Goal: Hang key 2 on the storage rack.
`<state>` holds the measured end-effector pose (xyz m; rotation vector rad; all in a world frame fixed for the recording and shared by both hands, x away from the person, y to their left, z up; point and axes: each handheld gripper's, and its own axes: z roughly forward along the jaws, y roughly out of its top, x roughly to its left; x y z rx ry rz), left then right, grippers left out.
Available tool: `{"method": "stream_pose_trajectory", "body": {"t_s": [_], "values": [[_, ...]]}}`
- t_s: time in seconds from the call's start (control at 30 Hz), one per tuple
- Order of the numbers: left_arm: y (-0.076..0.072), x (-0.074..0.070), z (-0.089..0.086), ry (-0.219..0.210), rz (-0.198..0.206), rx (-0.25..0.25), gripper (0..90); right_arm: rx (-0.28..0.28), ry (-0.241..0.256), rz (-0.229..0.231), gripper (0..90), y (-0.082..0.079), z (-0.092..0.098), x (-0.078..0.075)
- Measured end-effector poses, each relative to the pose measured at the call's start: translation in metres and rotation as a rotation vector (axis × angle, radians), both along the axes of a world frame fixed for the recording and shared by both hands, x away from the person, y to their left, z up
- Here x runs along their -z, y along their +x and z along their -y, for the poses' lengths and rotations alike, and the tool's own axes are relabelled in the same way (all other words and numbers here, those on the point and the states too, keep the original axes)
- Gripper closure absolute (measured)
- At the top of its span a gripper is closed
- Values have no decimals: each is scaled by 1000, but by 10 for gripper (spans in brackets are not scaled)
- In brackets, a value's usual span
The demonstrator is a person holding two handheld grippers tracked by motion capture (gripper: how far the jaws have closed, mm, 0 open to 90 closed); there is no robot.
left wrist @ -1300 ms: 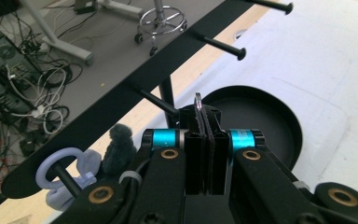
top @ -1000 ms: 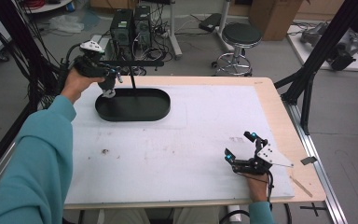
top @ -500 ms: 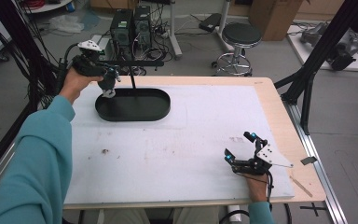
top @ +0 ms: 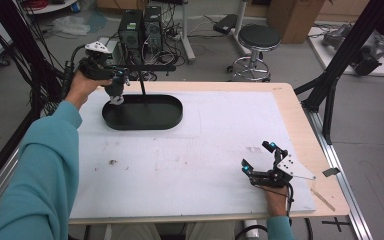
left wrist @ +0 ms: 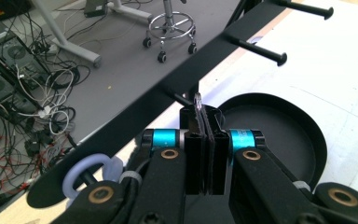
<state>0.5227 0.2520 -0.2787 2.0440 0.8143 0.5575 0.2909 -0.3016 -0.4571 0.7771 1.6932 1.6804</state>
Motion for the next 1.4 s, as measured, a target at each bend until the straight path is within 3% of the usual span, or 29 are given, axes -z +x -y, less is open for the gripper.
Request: {"method": "stream_pose_trajectory", "body": {"t_s": [0.37,0.7,0.83,0.97,1.03,1.1,1.13,1.27,1.4], "values": [[9,-1,2,32,-10,-13,881,-2,0,1,5,0,0,0],[9,-1,-1,28,5,-48,833,-3,4,0,6,0,0,0],[6,-5,-5,-5,24,-58,687,-2,2,1,6,0,0,0],[1,-10,-9,-51,56,-68,420,-2,6,-8,6,0,0,0],[-6,-13,-10,-97,125,-87,184,-2,3,-2,6,0,0,0],[-13,-16,-12,-115,185,-113,39,-1,1,-2,6,0,0,0],[-20,-18,-16,-163,205,-84,17,-1,3,-3,6,0,0,0],[-41,-19,-24,-195,238,-54,17,2,8,-9,6,0,0,1],[-72,-15,-34,-250,276,-43,17,4,8,-10,6,0,1,0]]}}
